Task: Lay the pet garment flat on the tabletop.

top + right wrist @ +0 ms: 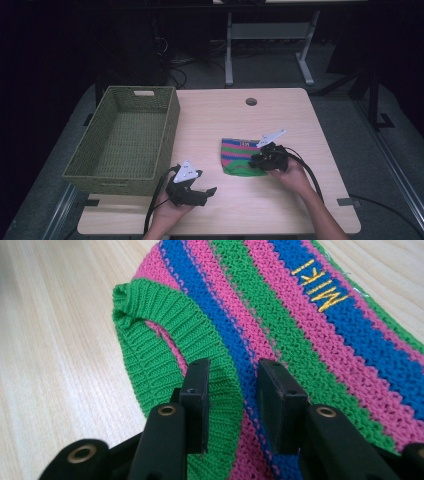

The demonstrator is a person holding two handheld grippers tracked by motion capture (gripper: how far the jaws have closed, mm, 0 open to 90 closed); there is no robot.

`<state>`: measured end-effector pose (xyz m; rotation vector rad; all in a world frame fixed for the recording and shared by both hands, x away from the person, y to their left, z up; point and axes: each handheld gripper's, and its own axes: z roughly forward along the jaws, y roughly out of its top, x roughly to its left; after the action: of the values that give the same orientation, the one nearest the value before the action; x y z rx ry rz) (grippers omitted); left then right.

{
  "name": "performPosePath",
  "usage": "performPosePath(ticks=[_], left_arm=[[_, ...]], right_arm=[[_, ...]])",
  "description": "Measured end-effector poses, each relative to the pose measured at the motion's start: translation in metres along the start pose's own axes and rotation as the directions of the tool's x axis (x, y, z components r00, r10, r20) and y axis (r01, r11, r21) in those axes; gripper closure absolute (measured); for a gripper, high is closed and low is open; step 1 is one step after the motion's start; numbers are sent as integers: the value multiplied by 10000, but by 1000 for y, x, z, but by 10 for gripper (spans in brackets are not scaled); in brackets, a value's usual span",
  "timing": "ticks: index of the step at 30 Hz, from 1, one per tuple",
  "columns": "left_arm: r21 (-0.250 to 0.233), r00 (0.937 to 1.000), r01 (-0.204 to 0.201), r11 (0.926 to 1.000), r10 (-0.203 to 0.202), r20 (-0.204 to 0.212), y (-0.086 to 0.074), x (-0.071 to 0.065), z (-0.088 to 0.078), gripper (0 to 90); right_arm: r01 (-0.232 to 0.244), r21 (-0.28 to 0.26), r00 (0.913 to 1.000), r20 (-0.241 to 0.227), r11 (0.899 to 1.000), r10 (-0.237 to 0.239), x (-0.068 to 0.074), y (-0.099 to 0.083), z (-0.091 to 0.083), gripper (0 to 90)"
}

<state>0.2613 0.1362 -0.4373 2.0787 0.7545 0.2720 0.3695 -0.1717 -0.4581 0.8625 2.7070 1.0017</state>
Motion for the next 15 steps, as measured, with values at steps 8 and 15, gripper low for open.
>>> performPosePath(ticks=[8, 15], left_arm=[[-25, 9999, 104, 9999, -103, 126, 0, 0, 0, 238], [11, 9998, 77, 10000, -77, 184, 0, -1, 1, 237]], right_arm=[[324, -49, 9995, 38, 9995, -324, 6, -4, -2, 649], [547, -166, 9985, -52, 9984, -548, 12, -10, -5, 648]])
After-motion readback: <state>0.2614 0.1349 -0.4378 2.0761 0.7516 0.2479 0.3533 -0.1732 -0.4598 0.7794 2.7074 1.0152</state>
